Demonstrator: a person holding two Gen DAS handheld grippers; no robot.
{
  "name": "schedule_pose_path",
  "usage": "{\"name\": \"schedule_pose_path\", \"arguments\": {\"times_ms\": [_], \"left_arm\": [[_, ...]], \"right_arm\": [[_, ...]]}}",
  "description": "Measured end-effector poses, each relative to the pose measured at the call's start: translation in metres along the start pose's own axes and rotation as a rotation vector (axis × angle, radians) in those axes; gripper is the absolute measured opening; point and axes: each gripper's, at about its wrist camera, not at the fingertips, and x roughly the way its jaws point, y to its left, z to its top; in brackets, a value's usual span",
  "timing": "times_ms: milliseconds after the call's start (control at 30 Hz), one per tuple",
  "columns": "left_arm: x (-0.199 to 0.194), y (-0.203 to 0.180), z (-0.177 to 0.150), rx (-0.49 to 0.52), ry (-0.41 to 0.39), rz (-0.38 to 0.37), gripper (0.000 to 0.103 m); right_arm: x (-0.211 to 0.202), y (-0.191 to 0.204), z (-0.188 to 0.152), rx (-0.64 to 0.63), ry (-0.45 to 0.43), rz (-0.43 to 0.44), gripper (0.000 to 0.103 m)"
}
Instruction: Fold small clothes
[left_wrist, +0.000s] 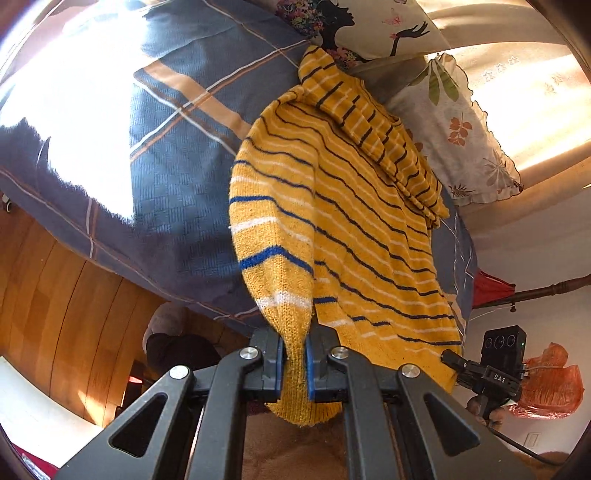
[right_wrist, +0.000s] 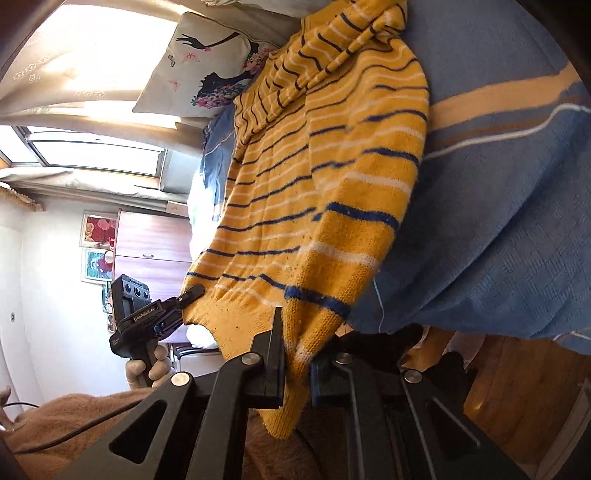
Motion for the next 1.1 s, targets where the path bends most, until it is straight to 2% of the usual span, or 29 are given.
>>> {"name": "schedule_pose_path", "arguments": {"times_ms": [167,300,400,533,667,833,867,900,933,967,1033,1100], "left_arm": [[-0.011,-0.042,0.051,0.072,-0.078,-0.021,0.008],[-0.008,-0.092,0.118,0.146,-0.131,-0.029,0.008],[0.011,-0.121,0.172,0.195,-0.144,-0.041,0.008],[0.056,-0.14,0.238,0.215,-0.126,-0.032,0.008],[0.106,-0.148,0.292,0.223,-0.089,-0.015,0.008],[0.162,-0.141,0.336,0.194,0.005,-0.026,0.009],[0.169,-0.137,0.342,0.177,0.026,-0.043,0.009],[0.173,-0.133,0.346,0.161,0.043,-0.069,0.009],[0.175,-0.13,0.35,0.147,0.052,-0.099,0.01],[0.175,-0.126,0.353,0.136,0.059,-0.128,0.012],[0.173,-0.119,0.359,0.103,0.063,-0.193,0.023],[0.17,-0.112,0.364,0.062,0.061,-0.238,0.028]], "right_arm": [[-0.006,0.024,0.044,-0.066,-0.072,0.03,0.01],[-0.004,0.046,0.1,-0.098,-0.158,0.02,0.01],[-0.002,0.058,0.148,-0.107,-0.224,-0.016,0.01],[0.01,0.061,0.215,-0.074,-0.293,-0.076,0.011],[0.029,0.045,0.274,0.015,-0.345,-0.141,0.011],[0.048,0.011,0.318,0.143,-0.383,-0.206,0.014],[0.05,0.003,0.322,0.178,-0.393,-0.198,0.016],[0.051,-0.006,0.326,0.228,-0.409,-0.17,0.024],[0.05,-0.016,0.328,0.279,-0.43,-0.139,0.036],[0.048,-0.024,0.329,0.33,-0.465,-0.105,0.041],[0.043,-0.038,0.33,0.413,-0.527,-0.014,0.046],[0.037,-0.05,0.33,0.479,-0.58,0.05,0.049]]}}
